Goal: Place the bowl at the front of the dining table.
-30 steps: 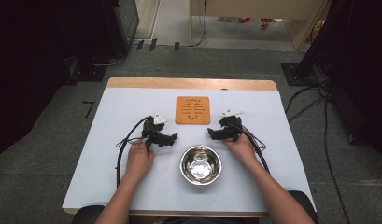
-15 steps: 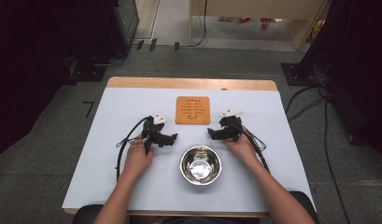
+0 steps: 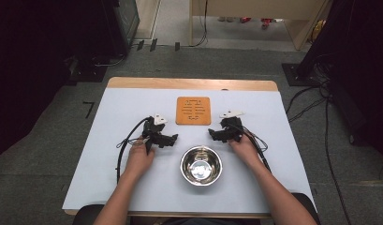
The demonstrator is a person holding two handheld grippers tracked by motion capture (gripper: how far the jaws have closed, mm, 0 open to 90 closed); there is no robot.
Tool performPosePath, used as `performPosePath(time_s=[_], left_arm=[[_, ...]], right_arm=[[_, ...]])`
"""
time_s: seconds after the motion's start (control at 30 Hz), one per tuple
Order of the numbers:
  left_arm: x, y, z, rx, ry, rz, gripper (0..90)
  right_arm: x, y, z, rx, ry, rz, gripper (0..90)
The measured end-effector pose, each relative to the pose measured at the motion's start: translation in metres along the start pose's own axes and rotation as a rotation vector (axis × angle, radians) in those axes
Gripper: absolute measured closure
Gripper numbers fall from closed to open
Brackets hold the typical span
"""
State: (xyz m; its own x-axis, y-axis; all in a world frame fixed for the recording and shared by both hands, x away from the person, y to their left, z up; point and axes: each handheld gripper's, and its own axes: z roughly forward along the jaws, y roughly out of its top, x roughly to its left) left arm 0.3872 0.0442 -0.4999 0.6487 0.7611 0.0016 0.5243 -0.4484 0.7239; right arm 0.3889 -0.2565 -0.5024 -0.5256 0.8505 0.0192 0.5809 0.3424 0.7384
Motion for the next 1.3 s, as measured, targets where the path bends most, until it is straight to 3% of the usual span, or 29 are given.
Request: performPosePath(time_s=[0.3, 0.6, 0.77, 1.3], left_arm=[[0.0, 0.0, 0.0, 0.0, -0.001, 0.0, 9.6], [0.0, 0.0, 0.0, 0.0, -0.001, 0.0, 9.6], [0.0, 0.0, 0.0, 0.0, -0.001, 0.0, 9.6], [0.0, 0.0, 0.0, 0.0, -0.001, 0.001, 9.6]], right_arm=[[-0.002, 0.0, -0.005, 0.021, 0.001, -0.033, 15.9], [-0.01, 0.003, -0.016, 0.044, 0.064, 0.041, 18.3], [-0.013, 0.003, -0.018, 0.068, 0.087, 0.051, 19.4], [0.0, 0.006, -0.023, 0.075, 0.104, 0.006, 19.2]])
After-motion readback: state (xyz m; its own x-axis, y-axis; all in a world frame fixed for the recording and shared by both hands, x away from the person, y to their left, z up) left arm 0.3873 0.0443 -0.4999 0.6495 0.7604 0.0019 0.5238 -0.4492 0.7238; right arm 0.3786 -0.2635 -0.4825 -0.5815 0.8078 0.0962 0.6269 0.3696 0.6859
